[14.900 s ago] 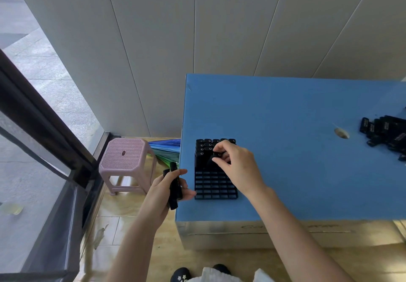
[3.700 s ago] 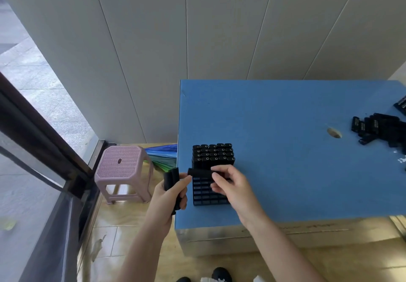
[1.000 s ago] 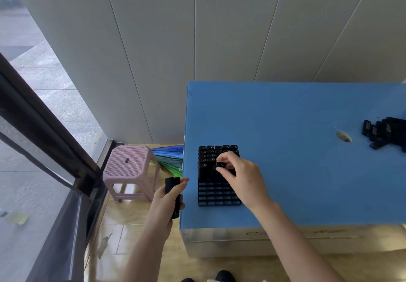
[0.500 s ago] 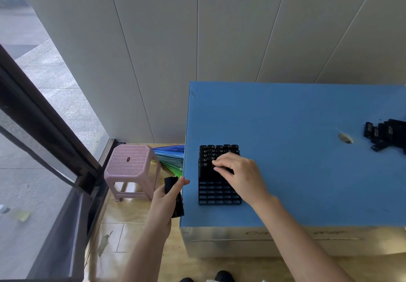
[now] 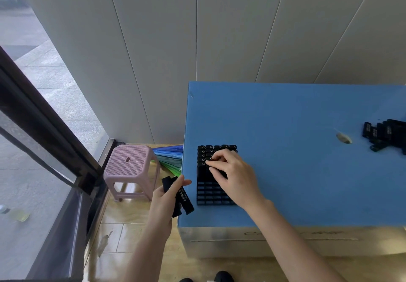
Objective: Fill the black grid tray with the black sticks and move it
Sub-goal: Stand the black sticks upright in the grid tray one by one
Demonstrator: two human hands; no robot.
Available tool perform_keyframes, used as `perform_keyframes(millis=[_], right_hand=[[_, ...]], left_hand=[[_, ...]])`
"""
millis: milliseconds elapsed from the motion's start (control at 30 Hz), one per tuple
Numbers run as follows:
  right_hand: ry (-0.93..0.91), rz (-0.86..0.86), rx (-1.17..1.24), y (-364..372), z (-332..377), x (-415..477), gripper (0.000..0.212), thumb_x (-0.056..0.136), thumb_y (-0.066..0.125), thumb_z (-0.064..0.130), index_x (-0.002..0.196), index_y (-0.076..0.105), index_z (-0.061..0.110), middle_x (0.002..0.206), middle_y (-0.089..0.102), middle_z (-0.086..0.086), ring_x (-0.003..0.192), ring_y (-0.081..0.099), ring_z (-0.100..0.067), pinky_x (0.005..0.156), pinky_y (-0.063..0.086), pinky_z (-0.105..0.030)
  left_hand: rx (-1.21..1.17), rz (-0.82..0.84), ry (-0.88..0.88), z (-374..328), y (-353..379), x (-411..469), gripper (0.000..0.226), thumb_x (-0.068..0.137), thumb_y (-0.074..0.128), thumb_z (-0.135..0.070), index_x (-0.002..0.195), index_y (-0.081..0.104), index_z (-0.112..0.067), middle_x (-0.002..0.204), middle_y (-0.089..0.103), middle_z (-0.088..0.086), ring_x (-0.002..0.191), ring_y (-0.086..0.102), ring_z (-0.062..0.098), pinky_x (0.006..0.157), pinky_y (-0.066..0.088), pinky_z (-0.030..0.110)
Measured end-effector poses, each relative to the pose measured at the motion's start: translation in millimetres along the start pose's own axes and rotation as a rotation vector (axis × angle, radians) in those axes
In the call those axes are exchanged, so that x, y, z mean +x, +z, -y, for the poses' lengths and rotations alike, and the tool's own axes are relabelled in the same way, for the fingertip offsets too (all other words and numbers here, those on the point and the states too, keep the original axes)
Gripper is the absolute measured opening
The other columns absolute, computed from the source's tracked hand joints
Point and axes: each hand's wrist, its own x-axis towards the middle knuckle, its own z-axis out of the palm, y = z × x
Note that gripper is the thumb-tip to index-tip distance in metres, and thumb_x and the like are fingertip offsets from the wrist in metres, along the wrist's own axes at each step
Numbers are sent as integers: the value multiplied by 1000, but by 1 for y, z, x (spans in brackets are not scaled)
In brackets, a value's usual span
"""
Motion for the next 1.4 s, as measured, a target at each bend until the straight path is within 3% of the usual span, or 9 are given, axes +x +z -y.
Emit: perform_keyframes(millis=[133, 333, 433, 567, 800, 967, 1100, 1167, 1400], right_hand=[[213, -96, 348, -3, 15, -17, 18, 92, 54, 18, 104, 67, 21, 94, 61, 13, 82, 57, -2, 70, 46, -12], [767, 402, 895, -12, 42, -27, 33, 96, 33, 42, 106, 58, 23, 76, 66, 1, 61, 64, -14, 66, 55, -27], [921, 471, 1021, -15, 49, -25, 23, 97, 28, 46, 96, 49, 36, 58, 60, -1, 47, 51, -12, 57, 45, -24], [1023, 427, 1112, -13, 42, -26, 23, 98, 38, 34, 90, 58, 27, 60, 45, 2, 46, 32, -8, 57, 31, -22], [798, 320, 842, -19, 22, -31, 23, 95, 46, 14, 97, 66, 25, 87, 62, 6, 70, 58, -4, 76, 50, -20], [516, 141, 481, -28, 6, -31, 16, 85, 64, 10, 95, 61, 22, 83, 62, 15, 77, 59, 2, 68, 46, -8], [373, 83, 254, -31, -4, -27, 13, 81, 69, 14, 92, 63, 19, 78, 59, 21, 71, 59, 3, 71, 47, -8], [290, 56, 194, -31, -7, -23, 14, 80, 70, 14, 92, 65, 19, 81, 59, 19, 71, 59, 0, 72, 49, -12], [164, 22, 76, -19, -11, -11, 18, 79, 71, 16, 97, 66, 18, 89, 67, 12, 74, 61, -3, 71, 53, -21]], left_hand=[[-59, 22, 23, -2, 0, -2, 26, 85, 61, -32, 89, 72, -9, 57, 42, 3, 48, 37, 9, 52, 28, 22], [-40, 50, 65, -2, 4, -1, 37, 72, 67, -40, 87, 70, -5, 47, 35, 0, 45, 30, 11, 50, 24, 25], [45, 78, 79, -1, 7, -2, 39, 65, 70, -44, 71, 60, -7, 44, 37, -3, 44, 31, 11, 48, 26, 26], [121, 115, 98, 0, 8, -2, 45, 62, 72, -45, 69, 50, -7, 47, 36, -1, 42, 33, 10, 44, 27, 23], [69, 110, 100, 2, 7, 1, 28, 85, 59, -39, 92, 70, -15, 57, 45, 2, 45, 33, 9, 47, 27, 22], [-61, 56, -12, 3, 0, 13, 29, 92, 52, -33, 93, 61, -5, 73, 56, 1, 40, 37, 11, 47, 30, 23], [-58, 21, -49, 4, 0, 13, 29, 94, 39, -27, 76, 50, -7, 52, 52, 3, 44, 34, 17, 54, 27, 31], [-34, 16, -52, 4, 1, 11, 28, 94, 35, -25, 81, 47, -4, 46, 48, 2, 45, 34, 17, 54, 28, 32], [-14, 47, 20, -1, 2, 4, 15, 96, 41, -14, 85, 46, -6, 75, 50, 9, 49, 38, 16, 53, 31, 28]])
